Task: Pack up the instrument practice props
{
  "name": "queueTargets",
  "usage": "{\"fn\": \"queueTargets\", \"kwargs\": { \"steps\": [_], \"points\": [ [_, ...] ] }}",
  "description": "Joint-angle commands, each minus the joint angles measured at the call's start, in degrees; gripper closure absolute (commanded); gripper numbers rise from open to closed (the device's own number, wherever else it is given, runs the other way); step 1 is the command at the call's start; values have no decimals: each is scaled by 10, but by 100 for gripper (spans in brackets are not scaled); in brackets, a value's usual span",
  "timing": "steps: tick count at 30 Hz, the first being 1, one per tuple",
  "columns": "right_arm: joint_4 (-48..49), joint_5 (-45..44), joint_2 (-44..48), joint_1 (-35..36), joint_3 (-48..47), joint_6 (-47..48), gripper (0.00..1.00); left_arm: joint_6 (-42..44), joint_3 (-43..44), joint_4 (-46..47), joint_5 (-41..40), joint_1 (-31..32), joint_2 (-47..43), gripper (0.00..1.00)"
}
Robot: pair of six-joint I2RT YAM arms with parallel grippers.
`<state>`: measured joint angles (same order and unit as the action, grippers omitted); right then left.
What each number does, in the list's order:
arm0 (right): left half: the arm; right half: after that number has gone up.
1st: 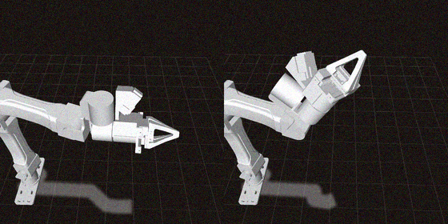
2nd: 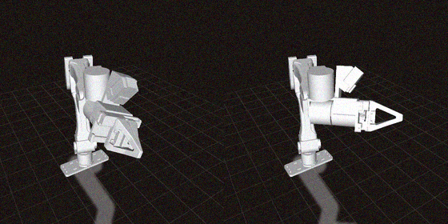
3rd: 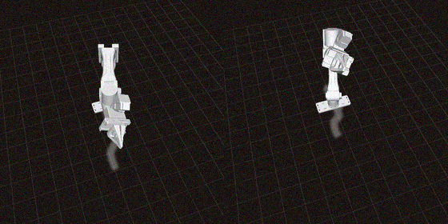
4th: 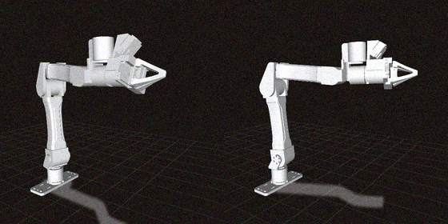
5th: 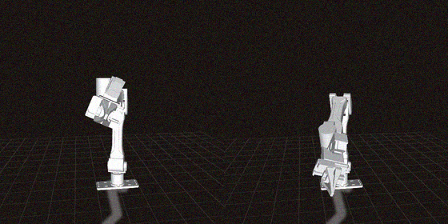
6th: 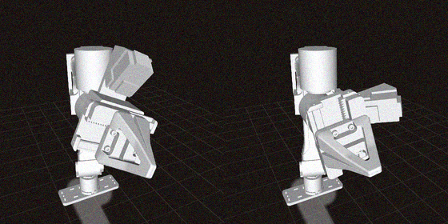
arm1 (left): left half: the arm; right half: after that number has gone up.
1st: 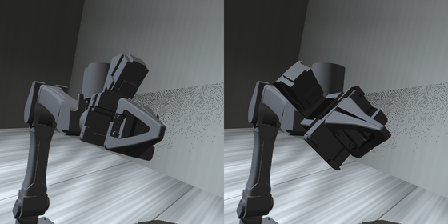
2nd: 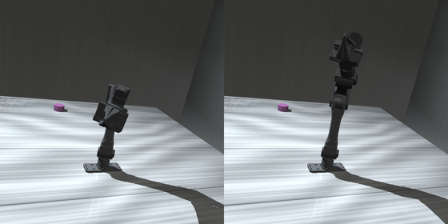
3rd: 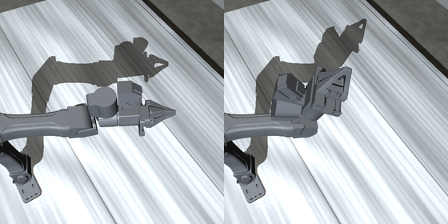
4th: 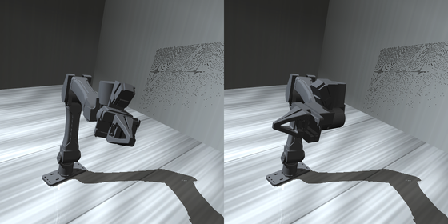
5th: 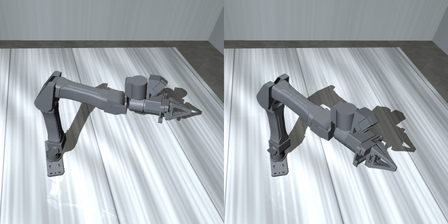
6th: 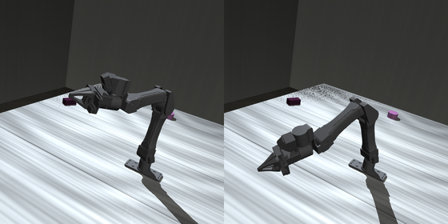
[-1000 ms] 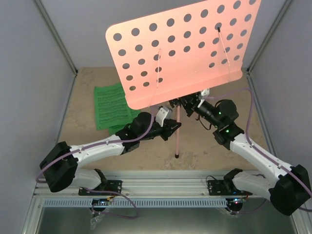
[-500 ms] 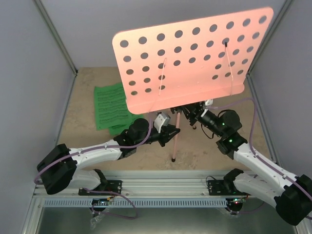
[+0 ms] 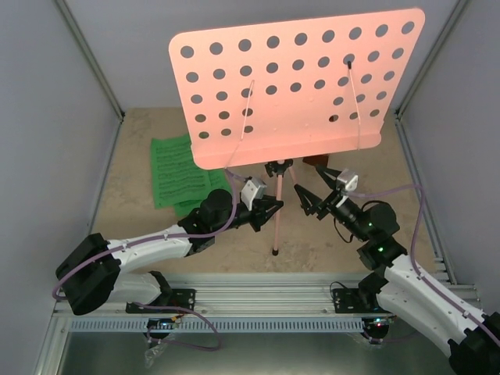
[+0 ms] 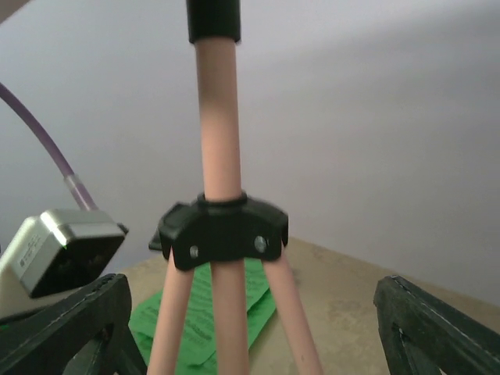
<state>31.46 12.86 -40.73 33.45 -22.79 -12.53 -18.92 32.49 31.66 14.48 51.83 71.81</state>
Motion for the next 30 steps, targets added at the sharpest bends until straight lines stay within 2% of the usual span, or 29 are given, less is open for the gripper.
{"fn": "queueTargets", "kwargs": {
  "steps": [1,7,23,30],
  "points": [
    [18,-20,24,-2,38,-22,11,11,7,80,17,0,-26,100],
    [60,7,0,-4,51,-48,3,21,0,85,21,0,-21,100],
    [72,121,-148,3,-43,14,2,37,-21,100,20,4,-16,100],
    [43,111,-194,17,-79,62,2,47,-19,91,23,5,-14,100]
  ]
}}
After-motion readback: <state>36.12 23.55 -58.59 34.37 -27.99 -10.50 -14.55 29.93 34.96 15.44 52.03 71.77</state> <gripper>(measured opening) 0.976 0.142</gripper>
